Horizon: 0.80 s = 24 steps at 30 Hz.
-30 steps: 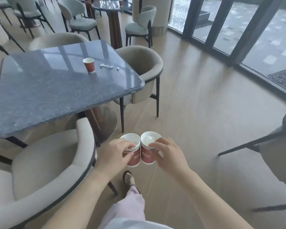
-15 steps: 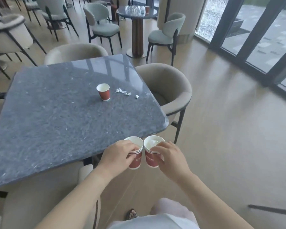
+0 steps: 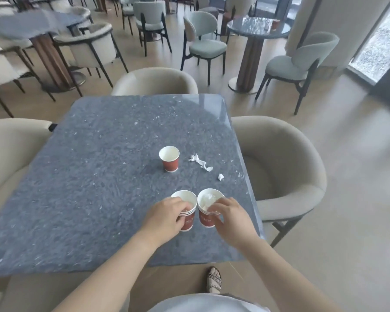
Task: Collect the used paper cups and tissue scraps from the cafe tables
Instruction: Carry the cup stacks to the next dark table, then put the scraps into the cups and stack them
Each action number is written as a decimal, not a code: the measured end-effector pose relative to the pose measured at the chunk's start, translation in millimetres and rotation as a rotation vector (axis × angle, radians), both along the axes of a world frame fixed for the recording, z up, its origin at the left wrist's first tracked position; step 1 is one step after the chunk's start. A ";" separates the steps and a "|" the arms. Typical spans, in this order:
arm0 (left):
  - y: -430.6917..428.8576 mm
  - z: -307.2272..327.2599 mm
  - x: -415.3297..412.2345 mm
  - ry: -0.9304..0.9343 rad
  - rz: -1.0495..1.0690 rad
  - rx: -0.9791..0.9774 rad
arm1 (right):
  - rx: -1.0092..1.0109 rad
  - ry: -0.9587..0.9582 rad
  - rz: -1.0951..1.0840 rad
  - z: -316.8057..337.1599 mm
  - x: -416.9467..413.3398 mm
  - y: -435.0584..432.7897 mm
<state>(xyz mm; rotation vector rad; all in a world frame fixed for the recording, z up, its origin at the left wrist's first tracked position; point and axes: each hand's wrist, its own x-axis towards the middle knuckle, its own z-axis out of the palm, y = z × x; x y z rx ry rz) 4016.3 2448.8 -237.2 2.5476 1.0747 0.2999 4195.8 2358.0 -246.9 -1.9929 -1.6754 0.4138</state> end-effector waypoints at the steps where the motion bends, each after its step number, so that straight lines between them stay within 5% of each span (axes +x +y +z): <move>1: 8.3 -3.1 9.5 0.018 0.010 -0.007 | -0.008 -0.004 0.017 -2.4 9.6 10.8; 15: 54.5 -38.3 63.6 0.138 0.187 -0.027 | -0.135 0.017 0.184 -34.0 77.2 86.8; 24: 69.9 -38.1 72.3 -0.031 0.259 -0.122 | -0.038 0.104 0.143 -29.6 98.5 97.9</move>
